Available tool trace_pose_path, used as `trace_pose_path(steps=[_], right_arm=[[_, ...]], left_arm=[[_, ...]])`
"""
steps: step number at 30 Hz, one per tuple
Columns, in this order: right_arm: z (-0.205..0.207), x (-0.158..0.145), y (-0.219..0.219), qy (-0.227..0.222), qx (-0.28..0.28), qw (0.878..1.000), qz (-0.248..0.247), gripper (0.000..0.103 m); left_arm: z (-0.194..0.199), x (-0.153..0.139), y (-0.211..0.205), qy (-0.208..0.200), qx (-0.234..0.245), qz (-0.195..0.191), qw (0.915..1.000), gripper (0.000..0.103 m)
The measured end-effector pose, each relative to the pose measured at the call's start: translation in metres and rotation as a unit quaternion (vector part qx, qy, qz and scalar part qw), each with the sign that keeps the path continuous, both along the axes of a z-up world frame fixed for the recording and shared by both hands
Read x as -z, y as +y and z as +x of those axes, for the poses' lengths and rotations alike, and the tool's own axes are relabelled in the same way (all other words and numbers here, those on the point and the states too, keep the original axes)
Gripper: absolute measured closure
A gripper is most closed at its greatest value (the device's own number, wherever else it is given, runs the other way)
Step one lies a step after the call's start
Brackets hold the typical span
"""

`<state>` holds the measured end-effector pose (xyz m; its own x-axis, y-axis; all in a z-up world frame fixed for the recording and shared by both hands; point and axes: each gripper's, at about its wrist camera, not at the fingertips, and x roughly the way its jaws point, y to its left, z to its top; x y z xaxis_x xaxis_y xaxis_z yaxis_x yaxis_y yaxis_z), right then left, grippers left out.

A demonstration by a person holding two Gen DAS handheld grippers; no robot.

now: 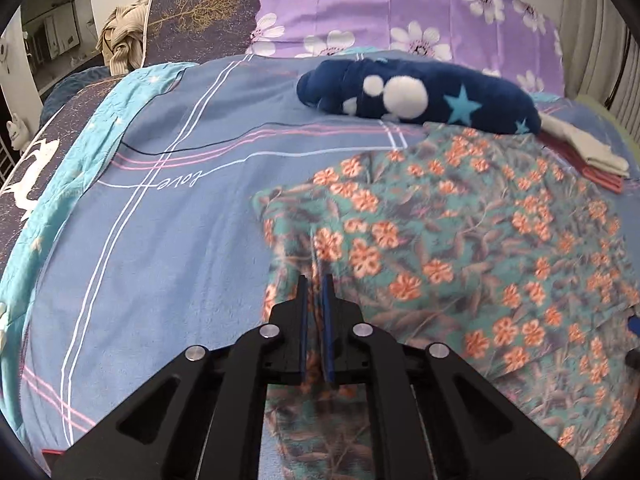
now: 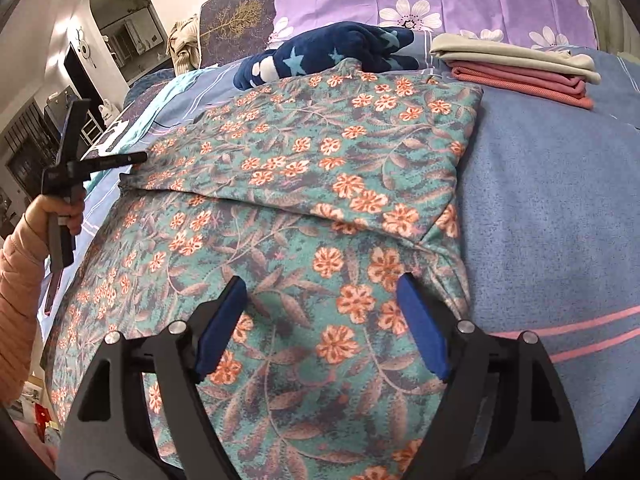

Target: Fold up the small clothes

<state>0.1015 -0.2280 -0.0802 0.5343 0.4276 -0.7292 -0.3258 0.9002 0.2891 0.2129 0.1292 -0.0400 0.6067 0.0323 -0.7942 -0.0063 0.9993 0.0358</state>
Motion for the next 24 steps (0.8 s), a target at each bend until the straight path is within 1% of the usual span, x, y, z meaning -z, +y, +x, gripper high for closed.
trace_pose_path(steps=[2,3,4,5,6,7,8,9,11,12,13,14,16,17,18,20,21,22,23,24], right_arm=[[0.000,-0.001,-0.001,0.000,0.001,1.000,0.002,0.024],[-0.001,-0.003,-0.003,0.002,0.002,1.000,0.004,0.024],[-0.001,-0.005,-0.004,0.002,0.004,1.000,0.005,0.026],[-0.002,-0.010,-0.006,0.002,0.005,1.000,0.008,0.030],[-0.003,-0.015,-0.009,-0.002,0.003,1.000,0.013,0.040],[-0.003,-0.022,-0.013,-0.009,0.001,1.000,0.018,0.046],[-0.002,-0.033,-0.020,-0.021,0.004,0.999,0.023,0.055],[0.001,-0.042,-0.026,-0.031,0.014,0.999,0.023,0.059],[0.018,-0.058,-0.045,-0.040,0.050,0.998,0.022,0.059],[0.031,-0.061,-0.056,-0.034,0.067,0.997,0.025,0.057],[0.044,-0.062,-0.064,-0.023,0.077,0.996,0.031,0.054],[0.057,-0.061,-0.071,-0.012,0.085,0.996,0.039,0.049],[0.097,-0.049,-0.090,0.027,0.118,0.991,0.056,0.046],[0.110,-0.044,-0.093,0.040,0.126,0.989,0.060,0.043],[0.131,-0.035,-0.097,0.059,0.136,0.986,0.071,0.042],[0.155,-0.022,-0.098,0.084,0.140,0.982,0.099,0.039],[0.167,-0.015,-0.094,0.096,0.139,0.979,0.114,0.040],[0.172,-0.014,-0.088,0.095,0.138,0.979,0.112,0.049],[0.174,-0.015,-0.081,0.089,0.131,0.982,0.100,0.092],[0.174,-0.017,-0.070,0.083,0.125,0.986,0.072,0.099]], left_arm=[[-0.004,-0.004,-0.001,-0.007,-0.010,0.010,0.9999,0.087],[-0.008,-0.009,-0.004,-0.016,-0.010,0.007,0.9998,0.086],[-0.012,-0.018,-0.009,-0.030,0.001,-0.014,0.9994,0.084],[-0.015,-0.025,-0.015,-0.040,0.017,-0.036,0.9984,0.083],[-0.016,-0.029,-0.020,-0.047,0.031,-0.052,0.9971,0.083],[-0.018,-0.033,-0.028,-0.053,0.049,-0.067,0.9952,0.082],[-0.017,-0.033,-0.038,-0.053,0.065,-0.074,0.9938,0.079],[-0.015,-0.029,-0.048,-0.048,0.078,-0.075,0.9930,0.077],[-0.005,-0.008,-0.066,-0.019,0.092,-0.064,0.9935,0.076],[0.000,0.008,-0.072,0.003,0.090,-0.058,0.9943,0.075],[0.001,0.022,-0.076,0.008,0.083,-0.051,0.9952,0.073],[-0.004,0.024,-0.082,-0.019,0.084,-0.034,0.9958,0.072],[-0.005,0.021,-0.084,-0.019,0.082,-0.028,0.9960,0.072],[-0.006,0.022,-0.085,-0.020,0.082,-0.025,0.9961,0.072],[-0.007,0.022,-0.085,-0.021,0.082,-0.026,0.9960,0.072],[-0.006,0.023,-0.084,-0.019,0.082,-0.032,0.9959,0.072],[-0.007,0.023,-0.084,-0.020,0.082,-0.035,0.9958,0.072],[-0.006,0.023,-0.082,-0.020,0.082,-0.037,0.9957,0.072],[-0.006,0.024,-0.081,-0.020,0.082,-0.041,0.9956,0.072],[-0.005,0.023,-0.080,-0.020,0.082,-0.043,0.9955,0.072]])
